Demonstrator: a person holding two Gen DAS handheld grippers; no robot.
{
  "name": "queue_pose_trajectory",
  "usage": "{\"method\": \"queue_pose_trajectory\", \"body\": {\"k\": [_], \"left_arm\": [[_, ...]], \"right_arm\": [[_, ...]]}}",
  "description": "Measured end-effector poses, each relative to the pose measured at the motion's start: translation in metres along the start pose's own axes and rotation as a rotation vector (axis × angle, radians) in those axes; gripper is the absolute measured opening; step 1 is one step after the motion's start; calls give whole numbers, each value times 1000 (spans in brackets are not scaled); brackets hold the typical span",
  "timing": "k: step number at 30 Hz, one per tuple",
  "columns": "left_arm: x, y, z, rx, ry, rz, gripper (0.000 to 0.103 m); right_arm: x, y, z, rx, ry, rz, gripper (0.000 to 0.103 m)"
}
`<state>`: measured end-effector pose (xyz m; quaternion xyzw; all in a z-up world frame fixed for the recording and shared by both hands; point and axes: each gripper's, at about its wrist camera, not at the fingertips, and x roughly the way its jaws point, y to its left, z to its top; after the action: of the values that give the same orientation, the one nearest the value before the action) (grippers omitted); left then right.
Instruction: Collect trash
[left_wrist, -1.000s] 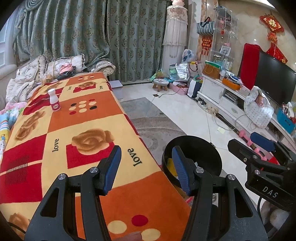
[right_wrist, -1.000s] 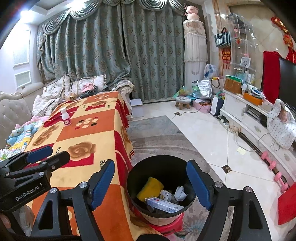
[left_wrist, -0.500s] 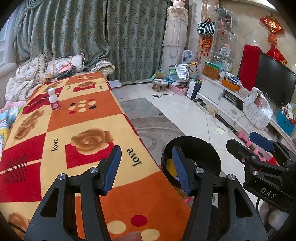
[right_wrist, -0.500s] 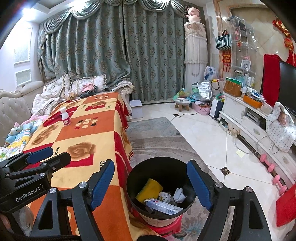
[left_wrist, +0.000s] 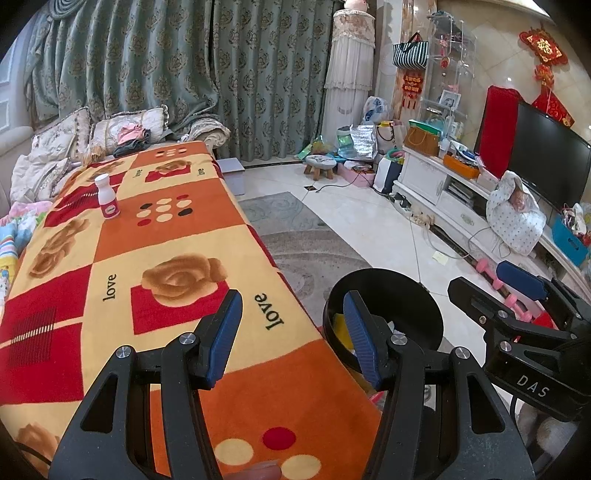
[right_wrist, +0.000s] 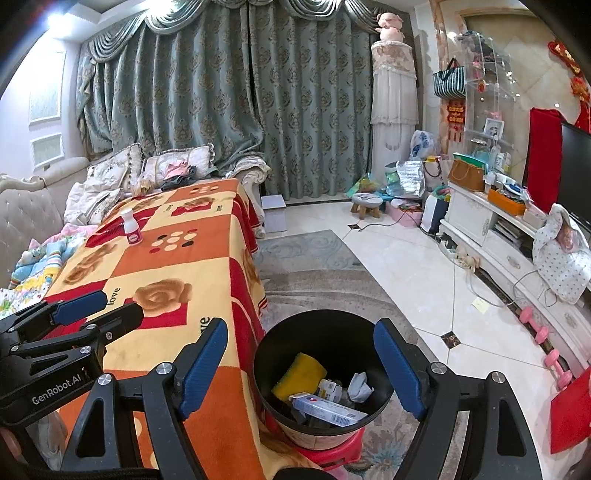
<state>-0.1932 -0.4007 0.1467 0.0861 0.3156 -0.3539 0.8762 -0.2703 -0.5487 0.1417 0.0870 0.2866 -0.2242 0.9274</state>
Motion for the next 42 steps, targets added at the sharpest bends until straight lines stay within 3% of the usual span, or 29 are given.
{"method": "queue_pose_trajectory", "body": {"k": [42], "left_arm": [[3,-2,-1,-3,12,-12,56]], "right_arm": [[8,1,-4,-7,18,6,81]]}}
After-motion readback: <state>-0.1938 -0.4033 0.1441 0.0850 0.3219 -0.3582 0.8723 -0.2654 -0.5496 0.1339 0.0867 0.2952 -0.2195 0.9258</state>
